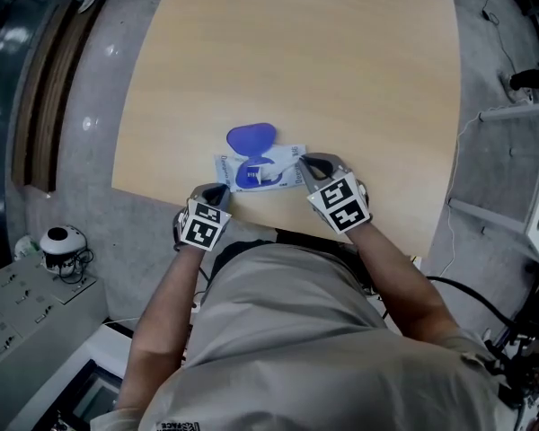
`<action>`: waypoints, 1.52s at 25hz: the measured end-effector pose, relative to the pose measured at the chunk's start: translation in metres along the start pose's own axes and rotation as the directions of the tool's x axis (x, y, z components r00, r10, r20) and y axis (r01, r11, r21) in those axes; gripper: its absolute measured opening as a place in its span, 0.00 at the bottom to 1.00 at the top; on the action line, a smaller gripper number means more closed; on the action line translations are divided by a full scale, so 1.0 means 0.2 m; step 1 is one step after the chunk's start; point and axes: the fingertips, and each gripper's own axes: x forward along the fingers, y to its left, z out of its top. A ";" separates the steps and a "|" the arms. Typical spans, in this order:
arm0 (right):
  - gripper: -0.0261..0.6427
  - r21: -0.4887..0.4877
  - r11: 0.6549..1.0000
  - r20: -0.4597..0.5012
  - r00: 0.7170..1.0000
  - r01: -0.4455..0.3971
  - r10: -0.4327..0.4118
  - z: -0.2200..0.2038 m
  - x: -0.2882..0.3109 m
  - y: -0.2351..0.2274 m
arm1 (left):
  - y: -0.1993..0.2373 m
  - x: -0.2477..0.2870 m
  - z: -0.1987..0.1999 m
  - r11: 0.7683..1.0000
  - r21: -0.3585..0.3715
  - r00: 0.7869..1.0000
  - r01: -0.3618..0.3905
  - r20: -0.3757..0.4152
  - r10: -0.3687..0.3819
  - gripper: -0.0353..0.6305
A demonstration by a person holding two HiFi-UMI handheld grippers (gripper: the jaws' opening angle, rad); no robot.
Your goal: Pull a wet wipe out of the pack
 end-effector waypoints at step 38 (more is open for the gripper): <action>0.04 0.033 0.953 0.231 0.925 0.302 -0.301 0.21 -0.88 -0.07 | -0.15 -0.64 0.15 0.994 -0.026 0.898 0.110 0.432 -0.089 0.06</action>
